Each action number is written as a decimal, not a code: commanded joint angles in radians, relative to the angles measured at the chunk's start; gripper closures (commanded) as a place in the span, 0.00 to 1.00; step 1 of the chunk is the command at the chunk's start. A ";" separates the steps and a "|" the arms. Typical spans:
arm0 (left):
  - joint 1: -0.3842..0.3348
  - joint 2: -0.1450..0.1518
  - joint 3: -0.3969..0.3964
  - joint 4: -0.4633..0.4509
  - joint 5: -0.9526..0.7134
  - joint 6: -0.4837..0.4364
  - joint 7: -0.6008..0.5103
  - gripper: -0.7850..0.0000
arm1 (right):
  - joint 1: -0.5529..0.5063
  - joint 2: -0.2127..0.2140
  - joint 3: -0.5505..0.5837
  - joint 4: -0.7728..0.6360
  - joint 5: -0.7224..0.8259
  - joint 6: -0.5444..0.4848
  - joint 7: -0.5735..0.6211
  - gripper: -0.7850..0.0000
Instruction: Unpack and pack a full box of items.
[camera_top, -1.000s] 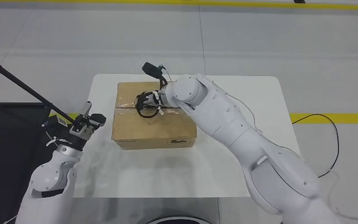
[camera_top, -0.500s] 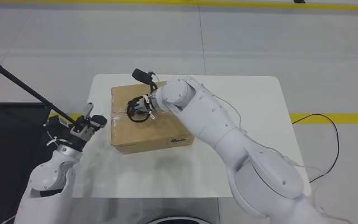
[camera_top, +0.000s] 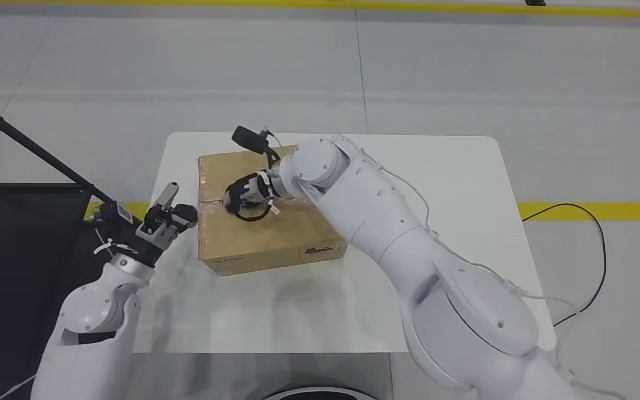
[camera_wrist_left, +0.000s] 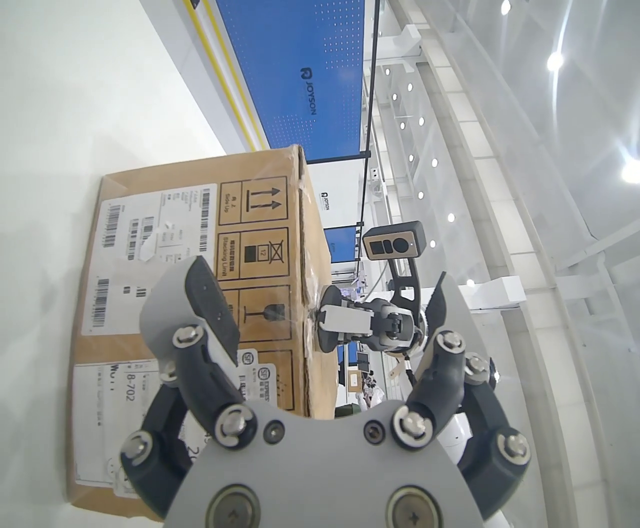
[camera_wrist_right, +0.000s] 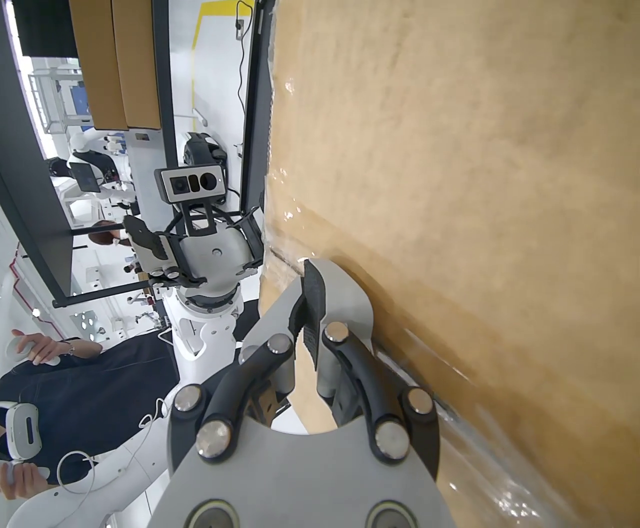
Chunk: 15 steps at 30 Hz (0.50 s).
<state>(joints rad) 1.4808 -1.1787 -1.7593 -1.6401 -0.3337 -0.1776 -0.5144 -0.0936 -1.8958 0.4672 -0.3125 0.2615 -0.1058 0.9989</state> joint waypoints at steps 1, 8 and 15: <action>-0.004 0.001 0.002 0.000 0.001 0.002 -0.001 0.00 | 0.001 0.000 0.002 0.005 -0.007 -0.005 0.016 1.00; -0.018 0.003 0.003 0.005 0.002 0.012 -0.006 0.00 | 0.009 0.007 0.016 0.027 -0.041 -0.008 0.029 1.00; -0.031 0.005 0.009 0.014 0.005 0.015 -0.012 0.00 | 0.008 0.028 0.042 0.041 -0.054 -0.025 0.053 1.00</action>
<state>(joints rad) 1.4514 -1.1736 -1.7506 -1.6270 -0.3302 -0.1637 -0.5264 -0.0846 -1.8703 0.5069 -0.2715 0.2091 -0.1300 1.0486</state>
